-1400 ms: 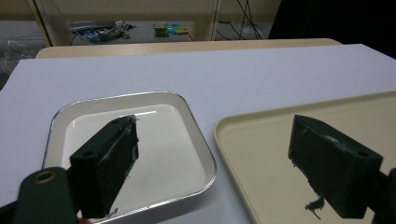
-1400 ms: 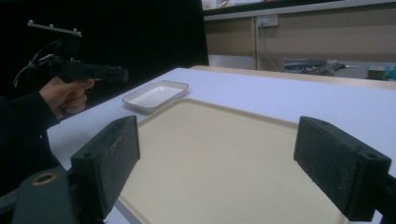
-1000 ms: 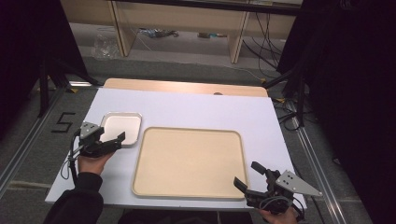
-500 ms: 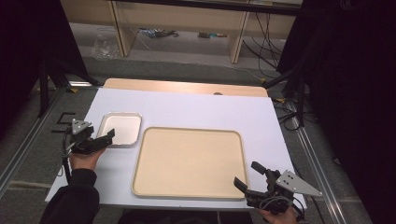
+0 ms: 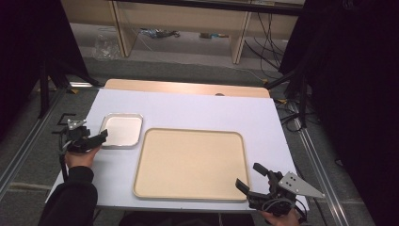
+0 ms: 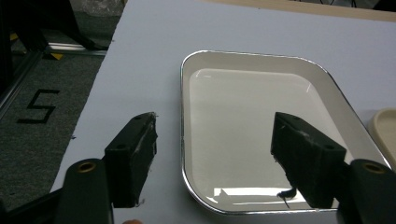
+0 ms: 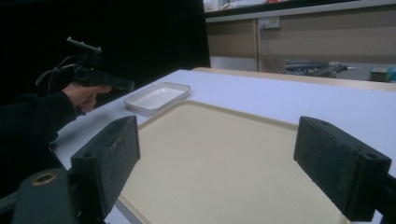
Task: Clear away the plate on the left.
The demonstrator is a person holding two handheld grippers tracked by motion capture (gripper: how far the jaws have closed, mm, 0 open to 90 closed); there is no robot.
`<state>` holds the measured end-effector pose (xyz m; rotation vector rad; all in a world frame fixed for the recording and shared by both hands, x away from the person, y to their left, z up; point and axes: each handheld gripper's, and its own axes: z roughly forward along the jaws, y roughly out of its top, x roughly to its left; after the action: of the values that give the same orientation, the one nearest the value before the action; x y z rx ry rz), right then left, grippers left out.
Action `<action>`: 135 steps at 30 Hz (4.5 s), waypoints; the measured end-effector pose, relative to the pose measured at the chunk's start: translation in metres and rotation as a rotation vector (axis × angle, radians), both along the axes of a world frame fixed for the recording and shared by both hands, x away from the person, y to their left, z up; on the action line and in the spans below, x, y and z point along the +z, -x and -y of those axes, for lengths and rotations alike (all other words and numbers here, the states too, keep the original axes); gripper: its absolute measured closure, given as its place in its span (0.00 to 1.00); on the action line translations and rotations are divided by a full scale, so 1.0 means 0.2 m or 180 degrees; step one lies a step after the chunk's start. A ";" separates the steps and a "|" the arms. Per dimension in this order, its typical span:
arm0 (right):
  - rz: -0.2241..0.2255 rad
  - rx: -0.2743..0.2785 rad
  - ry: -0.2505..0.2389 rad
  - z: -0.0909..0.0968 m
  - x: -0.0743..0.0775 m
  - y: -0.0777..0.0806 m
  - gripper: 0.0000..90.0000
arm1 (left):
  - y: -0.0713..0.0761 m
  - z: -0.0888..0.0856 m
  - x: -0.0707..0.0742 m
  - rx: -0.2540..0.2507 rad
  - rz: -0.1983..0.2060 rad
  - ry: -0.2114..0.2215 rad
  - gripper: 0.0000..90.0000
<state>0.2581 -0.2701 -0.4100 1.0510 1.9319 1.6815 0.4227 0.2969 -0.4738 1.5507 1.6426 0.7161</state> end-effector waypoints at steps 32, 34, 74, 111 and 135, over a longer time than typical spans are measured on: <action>0.0007 0.0050 -0.0073 -0.01 0.00 0.00 0.17 | -0.14 -0.09 -0.07 -0.0142 -0.0438 0.0096 0.78; 0.0070 0.0010 0.0066 0.01 0.00 -0.01 0.17 | -0.15 -0.09 -0.08 -0.0116 -0.0443 0.0135 0.80; 0.0001 0.0031 -0.0027 0.00 0.00 0.00 0.17 | -0.18 -0.18 -0.03 -0.0024 -0.0217 0.0971 0.98; -0.0008 0.0055 -0.0066 -0.01 0.00 0.00 0.17 | -0.15 0.34 0.10 -0.1188 -0.0224 0.1021 0.98; 0.0099 0.0034 -0.0050 0.00 0.00 -0.01 0.17 | -0.05 0.76 0.05 -0.1929 -0.0446 0.0937 0.98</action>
<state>0.2596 -0.2700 -0.4105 1.0162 1.9111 1.7113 0.4318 0.1439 -0.4634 1.7714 1.1969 0.0424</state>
